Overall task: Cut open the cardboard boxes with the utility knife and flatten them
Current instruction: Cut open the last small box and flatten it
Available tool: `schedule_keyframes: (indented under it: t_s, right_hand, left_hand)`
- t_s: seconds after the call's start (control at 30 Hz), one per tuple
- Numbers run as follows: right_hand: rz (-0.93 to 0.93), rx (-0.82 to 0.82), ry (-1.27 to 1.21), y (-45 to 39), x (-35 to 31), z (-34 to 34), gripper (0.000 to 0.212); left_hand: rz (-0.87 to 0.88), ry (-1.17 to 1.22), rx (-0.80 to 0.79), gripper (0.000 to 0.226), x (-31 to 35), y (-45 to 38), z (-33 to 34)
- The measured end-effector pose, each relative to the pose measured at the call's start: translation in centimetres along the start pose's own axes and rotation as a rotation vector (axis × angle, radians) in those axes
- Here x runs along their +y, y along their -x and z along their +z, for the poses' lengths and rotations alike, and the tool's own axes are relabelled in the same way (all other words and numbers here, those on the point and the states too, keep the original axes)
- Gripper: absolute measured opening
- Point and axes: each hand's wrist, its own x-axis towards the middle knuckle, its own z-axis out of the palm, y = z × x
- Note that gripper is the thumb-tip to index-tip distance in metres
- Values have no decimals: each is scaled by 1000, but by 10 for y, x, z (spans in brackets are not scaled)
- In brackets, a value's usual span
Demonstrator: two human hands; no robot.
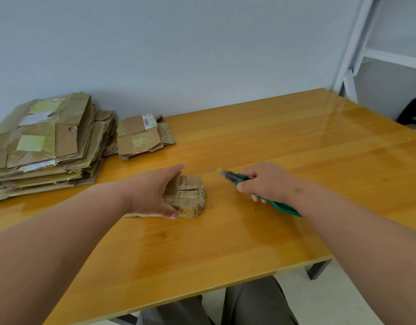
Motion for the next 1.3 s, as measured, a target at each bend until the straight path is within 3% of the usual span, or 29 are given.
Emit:
schedule_keyframes:
  t_s: [0.13, 0.23, 0.33, 0.47, 0.57, 0.67, 0.77, 0.87, 1.0, 1.13, 1.2, 1.27, 1.3]
  right_hand:
    - [125, 172, 437, -15, 4, 7, 21]
    - [199, 117, 588, -20, -6, 11, 38]
    - [165, 184, 779, -24, -13, 15, 43]
    - [-42, 348, 633, -26, -24, 28, 41]
    - [-199, 190, 365, -30, -42, 40, 48]
    - [-302, 18, 318, -34, -57, 54, 47]
    - [-267, 9, 293, -37, -63, 58, 43]
    - [-172, 40, 311, -39, -67, 54, 51]
    - [-120, 184, 488, -39, -83, 61, 61]
    - [-105, 232, 534, -41, -97, 71, 44]
    - [-99, 218, 507, -41, -100, 71, 37]
    - [-98, 207, 489, -41, -100, 69, 34]
    - [-99, 204, 472, -41, -99, 68, 36]
  left_hand:
    - [91, -177, 101, 67, 7, 6, 2]
    - [107, -251, 146, 61, 9, 7, 0]
    - [107, -333, 173, 57, 14, 5, -1]
    - [83, -308, 161, 53, 14, 5, 3]
    - [103, -251, 157, 54, 11, 6, 4]
    - [135, -255, 201, 48, 10, 7, 5]
    - [141, -318, 252, 38, 8, 13, 5]
    - [150, -433, 327, 25, 4, 24, 8]
    - [211, -396, 319, 16, -11, 41, 15]
    - [79, 72, 189, 59, -16, 57, 1]
    - [-46, 192, 218, 45, -22, 50, -2]
    - [-159, 100, 269, 24, -22, 41, -4]
    - [-212, 54, 256, 27, -22, 37, -3]
